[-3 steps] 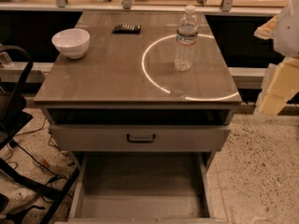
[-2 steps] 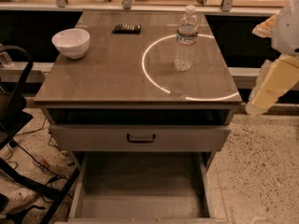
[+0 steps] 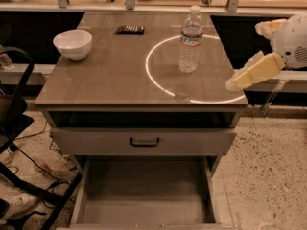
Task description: Place water bottle into middle drawer
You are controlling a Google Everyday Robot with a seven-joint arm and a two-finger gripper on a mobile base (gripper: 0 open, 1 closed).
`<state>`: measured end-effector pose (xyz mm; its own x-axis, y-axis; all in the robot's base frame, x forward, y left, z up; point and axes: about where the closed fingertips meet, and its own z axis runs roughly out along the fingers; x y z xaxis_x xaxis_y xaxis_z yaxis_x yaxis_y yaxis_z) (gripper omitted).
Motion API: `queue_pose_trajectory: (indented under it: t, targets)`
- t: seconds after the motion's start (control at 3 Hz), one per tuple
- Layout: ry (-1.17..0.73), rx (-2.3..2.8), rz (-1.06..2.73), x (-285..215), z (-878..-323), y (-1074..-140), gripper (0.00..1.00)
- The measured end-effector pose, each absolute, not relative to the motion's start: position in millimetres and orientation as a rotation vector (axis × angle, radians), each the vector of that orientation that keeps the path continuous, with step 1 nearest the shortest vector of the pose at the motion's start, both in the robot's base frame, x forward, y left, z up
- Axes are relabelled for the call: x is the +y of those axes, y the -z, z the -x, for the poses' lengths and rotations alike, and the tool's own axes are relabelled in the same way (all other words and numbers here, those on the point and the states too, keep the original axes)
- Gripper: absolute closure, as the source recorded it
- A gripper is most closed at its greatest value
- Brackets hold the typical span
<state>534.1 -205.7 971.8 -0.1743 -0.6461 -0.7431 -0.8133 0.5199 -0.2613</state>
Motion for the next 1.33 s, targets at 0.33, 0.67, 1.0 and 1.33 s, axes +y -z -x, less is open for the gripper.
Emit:
queue_pose_trajectory:
  t: [0.33, 0.67, 1.0, 1.33]
  targets:
    - [-0.321, 1.71, 1.061, -195.7, -565.5, -981.7, 0.0]
    - [-0.395, 1.565, 0.939, -187.5, -589.3, -985.2, 0.0]
    - [-0.421, 1.519, 0.923, -177.4, -594.2, -988.3, 0.0]
    - [-0.42, 1.52, 0.923, -177.6, -594.1, -988.1, 0.0]
